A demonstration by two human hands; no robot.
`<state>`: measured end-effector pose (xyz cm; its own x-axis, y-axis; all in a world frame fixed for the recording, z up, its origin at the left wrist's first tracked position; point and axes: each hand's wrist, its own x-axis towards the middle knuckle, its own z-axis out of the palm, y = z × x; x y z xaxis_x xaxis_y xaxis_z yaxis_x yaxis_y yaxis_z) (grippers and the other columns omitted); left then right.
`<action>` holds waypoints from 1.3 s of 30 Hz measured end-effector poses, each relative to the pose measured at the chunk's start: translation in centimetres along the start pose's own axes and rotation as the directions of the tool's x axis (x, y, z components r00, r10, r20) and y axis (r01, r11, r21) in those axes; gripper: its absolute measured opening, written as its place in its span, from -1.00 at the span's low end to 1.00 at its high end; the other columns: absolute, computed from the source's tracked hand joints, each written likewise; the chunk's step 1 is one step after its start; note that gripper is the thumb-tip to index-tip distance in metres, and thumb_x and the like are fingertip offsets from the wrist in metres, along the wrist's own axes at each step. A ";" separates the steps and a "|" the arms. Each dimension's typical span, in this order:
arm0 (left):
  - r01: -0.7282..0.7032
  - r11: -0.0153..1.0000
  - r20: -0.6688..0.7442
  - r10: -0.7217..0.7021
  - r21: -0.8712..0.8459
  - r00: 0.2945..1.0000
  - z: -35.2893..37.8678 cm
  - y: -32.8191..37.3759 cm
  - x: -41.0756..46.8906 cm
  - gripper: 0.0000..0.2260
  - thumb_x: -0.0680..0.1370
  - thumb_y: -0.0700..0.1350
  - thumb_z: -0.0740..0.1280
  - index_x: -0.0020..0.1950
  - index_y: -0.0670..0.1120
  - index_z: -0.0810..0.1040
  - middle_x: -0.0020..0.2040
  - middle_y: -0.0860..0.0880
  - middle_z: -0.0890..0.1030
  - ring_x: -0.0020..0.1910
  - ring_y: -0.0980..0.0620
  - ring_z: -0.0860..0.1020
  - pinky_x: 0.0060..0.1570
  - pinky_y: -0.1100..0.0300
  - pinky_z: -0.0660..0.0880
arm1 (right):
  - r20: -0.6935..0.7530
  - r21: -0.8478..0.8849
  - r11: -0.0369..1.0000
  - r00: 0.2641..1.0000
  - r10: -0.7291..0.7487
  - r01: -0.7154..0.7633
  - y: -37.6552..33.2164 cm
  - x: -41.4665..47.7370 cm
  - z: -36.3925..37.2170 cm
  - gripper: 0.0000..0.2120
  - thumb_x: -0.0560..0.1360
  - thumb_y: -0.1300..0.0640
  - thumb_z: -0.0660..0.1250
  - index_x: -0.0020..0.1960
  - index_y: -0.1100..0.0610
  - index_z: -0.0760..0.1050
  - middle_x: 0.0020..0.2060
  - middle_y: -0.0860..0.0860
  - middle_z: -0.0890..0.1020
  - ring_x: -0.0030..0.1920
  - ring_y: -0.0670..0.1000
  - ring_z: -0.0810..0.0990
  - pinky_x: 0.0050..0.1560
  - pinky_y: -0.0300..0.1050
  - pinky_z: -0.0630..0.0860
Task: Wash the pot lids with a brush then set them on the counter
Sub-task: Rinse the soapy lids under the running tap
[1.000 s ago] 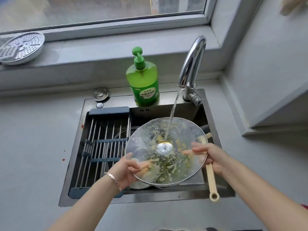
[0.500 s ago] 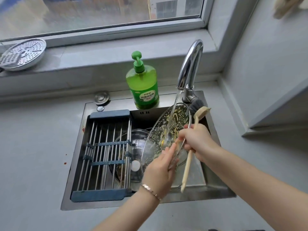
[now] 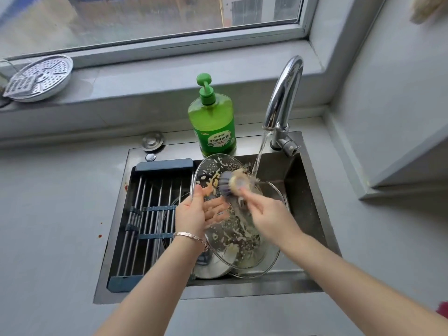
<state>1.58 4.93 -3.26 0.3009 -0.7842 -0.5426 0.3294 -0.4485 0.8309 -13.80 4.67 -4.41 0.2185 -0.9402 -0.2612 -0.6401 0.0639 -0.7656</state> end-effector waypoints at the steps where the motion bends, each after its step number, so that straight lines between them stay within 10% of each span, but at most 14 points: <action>1: -0.008 1.000 -0.011 0.008 0.013 1.000 -0.1 0.0 0.0 -0.68 0.60 0.01 0.14 -0.09 -0.18 0.55 -0.28 -0.18 0.66 -0.43 0.00 0.64 -0.43 0.13 0.60 | 0.039 -0.040 0.994 0.994 -0.100 0.101 -0.7 -0.7 0.2 -0.62 0.60 0.16 0.12 0.35 -0.14 0.38 -0.03 0.03 0.66 -0.24 -0.03 0.54 -0.19 -0.07 0.49; 8: -0.005 1.000 0.082 0.003 0.017 0.997 -0.1 0.9 -0.4 -0.65 0.55 0.08 0.14 0.02 -0.16 0.54 -0.21 -0.23 0.67 -0.40 -0.04 0.65 -0.39 0.13 0.59 | -0.044 0.029 0.996 0.996 0.083 -0.082 0.8 1.3 -2.5 -0.65 0.61 0.14 0.12 0.35 -0.12 0.39 0.19 0.05 0.59 0.05 0.04 0.60 0.09 -0.02 0.52; 12: -0.028 0.998 0.029 0.027 0.048 0.999 0.0 1.1 -0.3 -0.64 0.57 0.05 0.16 0.01 -0.21 0.57 -0.34 -0.16 0.67 -0.47 0.01 0.62 -0.48 0.19 0.59 | 0.106 0.033 0.995 0.990 -0.098 0.095 0.2 -1.5 -1.0 -0.62 0.60 0.15 0.14 0.32 -0.23 0.33 0.00 0.06 0.67 -0.47 -0.07 0.41 -0.40 -0.07 0.42; 16: -0.019 0.998 0.058 0.015 0.056 0.998 0.4 1.1 -0.6 -0.67 0.56 0.05 0.17 -0.01 -0.20 0.55 -0.25 -0.23 0.67 -0.41 -0.04 0.65 -0.40 0.12 0.60 | -0.017 0.040 0.998 0.999 0.038 -0.038 0.9 0.3 -2.2 -0.67 0.59 0.10 0.16 0.30 -0.20 0.41 0.12 0.00 0.63 -0.07 0.03 0.62 -0.01 0.00 0.56; 21: -0.075 0.982 0.074 0.063 0.176 0.995 0.4 1.2 -0.9 -0.65 0.55 0.05 0.17 -0.20 -0.17 0.58 -0.33 -0.14 0.67 -0.41 -0.04 0.64 -0.41 0.06 0.61 | 0.084 0.085 0.986 0.985 -0.147 0.140 -2.4 -1.6 -1.3 -0.67 0.60 0.12 0.15 0.30 -0.16 0.43 -0.03 -0.01 0.69 -0.22 0.01 0.60 -0.20 -0.08 0.56; 24: -0.101 0.973 0.152 0.070 0.207 0.986 0.3 1.2 -1.5 -0.70 0.55 0.02 0.17 -0.07 -0.17 0.57 -0.29 -0.19 0.67 -0.36 -0.07 0.66 -0.30 0.03 0.61 | -0.035 0.123 0.992 0.999 0.035 -0.030 -0.1 3.1 -3.2 -0.68 0.60 0.12 0.14 0.29 -0.13 0.45 -0.14 0.00 0.68 -0.46 -0.06 0.41 -0.41 -0.13 0.36; 28: -0.155 0.968 0.199 0.116 0.196 0.973 0.5 1.3 -2.0 -0.75 0.57 -0.06 0.17 -0.04 -0.19 0.56 -0.33 -0.14 0.67 -0.38 -0.01 0.66 -0.35 0.11 0.61 | -0.067 0.183 0.968 0.980 0.187 -0.172 1.1 4.5 -4.4 -0.67 0.60 0.14 0.13 0.35 -0.01 0.43 -0.14 -0.10 0.60 -0.26 0.00 0.56 -0.23 -0.09 0.52; 33: -0.186 0.960 0.179 0.150 0.208 0.972 0.5 1.8 -1.6 -0.72 0.50 0.01 0.21 -0.08 -0.19 0.54 -0.33 -0.14 0.67 -0.35 -0.04 0.66 -0.32 0.07 0.61 | 0.026 0.236 0.968 0.995 -0.095 0.086 -1.5 0.4 -1.9 -0.65 0.59 0.16 0.16 0.28 -0.19 0.39 -0.51 -0.24 0.53 -0.56 -0.16 0.31 -0.47 -0.24 0.25; 39: -0.168 0.965 0.215 0.125 0.199 0.969 1.0 1.5 -1.7 -0.75 0.53 -0.02 0.19 -0.06 -0.16 0.55 -0.34 -0.13 0.67 -0.39 0.00 0.65 -0.37 0.13 0.61 | -0.077 0.242 0.968 0.994 0.080 -0.059 -0.1 3.9 -4.2 -0.66 0.60 0.16 0.14 0.33 -0.10 0.38 -0.33 -0.14 0.63 -0.52 -0.14 0.29 -0.46 -0.24 0.23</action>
<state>0.67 5.19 -1.00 0.1406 -0.9076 -0.3957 0.0890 -0.3865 0.9180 -15.91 -0.43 -2.88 0.1096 -0.9549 -0.2758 -0.4544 0.1986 -0.8684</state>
